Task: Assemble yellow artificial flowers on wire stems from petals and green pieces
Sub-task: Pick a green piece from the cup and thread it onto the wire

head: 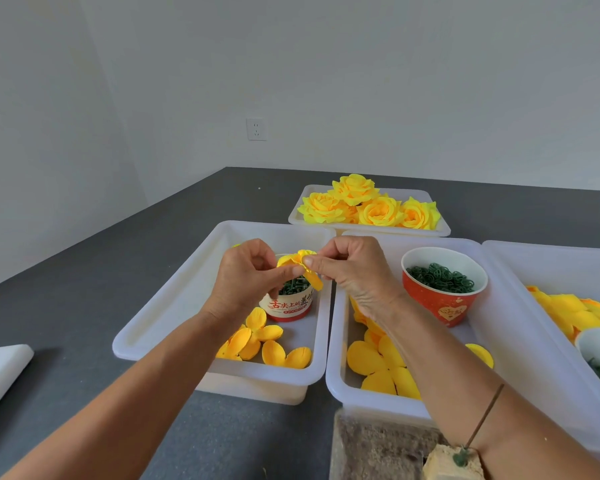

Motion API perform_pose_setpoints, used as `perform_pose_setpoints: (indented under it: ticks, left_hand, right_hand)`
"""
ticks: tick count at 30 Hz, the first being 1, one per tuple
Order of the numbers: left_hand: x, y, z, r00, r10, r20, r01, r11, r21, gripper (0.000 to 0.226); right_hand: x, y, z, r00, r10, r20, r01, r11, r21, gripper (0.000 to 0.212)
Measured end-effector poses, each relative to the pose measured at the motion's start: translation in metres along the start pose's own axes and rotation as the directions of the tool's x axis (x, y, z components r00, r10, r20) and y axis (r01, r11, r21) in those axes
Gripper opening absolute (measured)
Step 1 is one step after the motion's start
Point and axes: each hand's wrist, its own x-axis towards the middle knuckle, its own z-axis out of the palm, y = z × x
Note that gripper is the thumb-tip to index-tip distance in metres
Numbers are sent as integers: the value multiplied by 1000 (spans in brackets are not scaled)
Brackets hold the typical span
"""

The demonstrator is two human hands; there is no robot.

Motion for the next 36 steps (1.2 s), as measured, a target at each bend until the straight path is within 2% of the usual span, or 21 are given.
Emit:
perform_pose_setpoints:
  ticks: [3, 5, 6, 8, 10, 15, 17, 25, 36]
  left_hand:
    - [0, 3, -1, 989, -59, 132, 92, 961, -260, 17]
    - [0, 6, -3, 974, -105, 199, 179, 900, -397, 13]
    - [0, 7, -2, 969, -113, 218, 197, 889, -414, 17]
    - [-1, 7, -1, 967, -116, 226, 195, 910, -366, 27]
    - [-1, 6, -1, 966, -127, 227, 203, 914, -352, 27]
    - [1, 5, -6, 961, -126, 247, 232, 855, -464, 21]
    - [1, 5, -6, 961, -120, 250, 227, 859, -460, 20]
    - [2, 2, -5, 971, -104, 215, 185, 898, -400, 22]
    - [2, 0, -5, 973, -97, 209, 171, 910, -378, 20]
  right_hand:
    - [-1, 1, 0, 997, -76, -2, 76, 994, -79, 14]
    - [-3, 2, 3, 992, -122, 40, 126, 984, -124, 15]
    - [-5, 3, 5, 989, -135, 63, 142, 980, -137, 16]
    - [-5, 6, 6, 984, -141, 110, 157, 975, -159, 15]
    - [-5, 6, 5, 979, -115, 168, 140, 979, -145, 13]
    - [-3, 2, 2, 970, -68, 233, 45, 994, 103, 6]
    - [-3, 3, 1, 972, -44, 229, 11, 990, 143, 6]
    - [-3, 5, 3, 981, -85, 175, 95, 994, -50, 13]
    - [-1, 8, 1, 963, -103, 248, 146, 975, -166, 9]
